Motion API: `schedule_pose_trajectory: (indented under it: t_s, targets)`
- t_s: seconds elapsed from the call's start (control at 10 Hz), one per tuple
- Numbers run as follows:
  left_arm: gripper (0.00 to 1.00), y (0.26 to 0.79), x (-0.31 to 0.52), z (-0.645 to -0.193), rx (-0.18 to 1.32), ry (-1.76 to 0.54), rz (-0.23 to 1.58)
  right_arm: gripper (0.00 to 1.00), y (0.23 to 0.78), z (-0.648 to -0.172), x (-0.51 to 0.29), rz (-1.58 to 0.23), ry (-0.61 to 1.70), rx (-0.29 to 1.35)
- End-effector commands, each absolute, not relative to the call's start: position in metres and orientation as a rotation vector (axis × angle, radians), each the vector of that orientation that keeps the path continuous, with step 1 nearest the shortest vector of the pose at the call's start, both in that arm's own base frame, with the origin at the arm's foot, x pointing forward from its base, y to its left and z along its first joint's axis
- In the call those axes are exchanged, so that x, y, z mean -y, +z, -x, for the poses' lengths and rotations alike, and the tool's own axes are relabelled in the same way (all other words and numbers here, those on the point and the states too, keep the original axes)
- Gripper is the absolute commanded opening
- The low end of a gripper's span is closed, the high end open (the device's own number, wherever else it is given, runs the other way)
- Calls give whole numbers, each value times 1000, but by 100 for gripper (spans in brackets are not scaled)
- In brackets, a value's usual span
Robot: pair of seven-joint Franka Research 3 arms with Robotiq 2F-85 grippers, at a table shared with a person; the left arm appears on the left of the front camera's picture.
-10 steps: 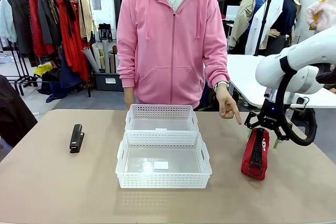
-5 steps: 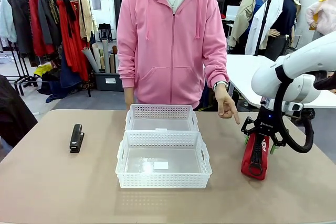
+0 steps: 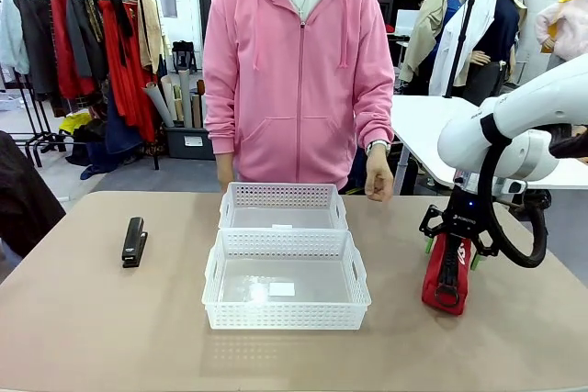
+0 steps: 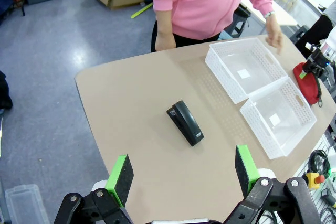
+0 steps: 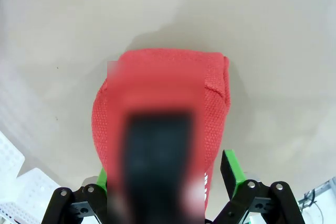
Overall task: Distribute items into two baskets.
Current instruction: Pick up the Pencil pouch that the person points to.
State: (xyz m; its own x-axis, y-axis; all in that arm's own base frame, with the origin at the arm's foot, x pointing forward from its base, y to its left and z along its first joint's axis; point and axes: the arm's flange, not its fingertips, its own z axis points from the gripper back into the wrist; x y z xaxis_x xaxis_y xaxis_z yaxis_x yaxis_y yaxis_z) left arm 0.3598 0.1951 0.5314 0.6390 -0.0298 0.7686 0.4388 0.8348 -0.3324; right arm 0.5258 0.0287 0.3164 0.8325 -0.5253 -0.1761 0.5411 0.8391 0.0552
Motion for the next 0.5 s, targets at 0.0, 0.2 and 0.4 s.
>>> schedule_pose_trajectory:
  t_s: [0.0, 0.2, 0.4]
  targets:
    - [100, 530, -197, -361, 866, -297, 543, 100, 316, -527, -29, -104, -570, -154]
    - [100, 530, -197, -361, 866, -297, 543, 100, 316, -527, -29, -104, -570, -154]
    - [100, 530, -197, -361, 866, -297, 543, 100, 316, -527, -29, -104, -570, -154]
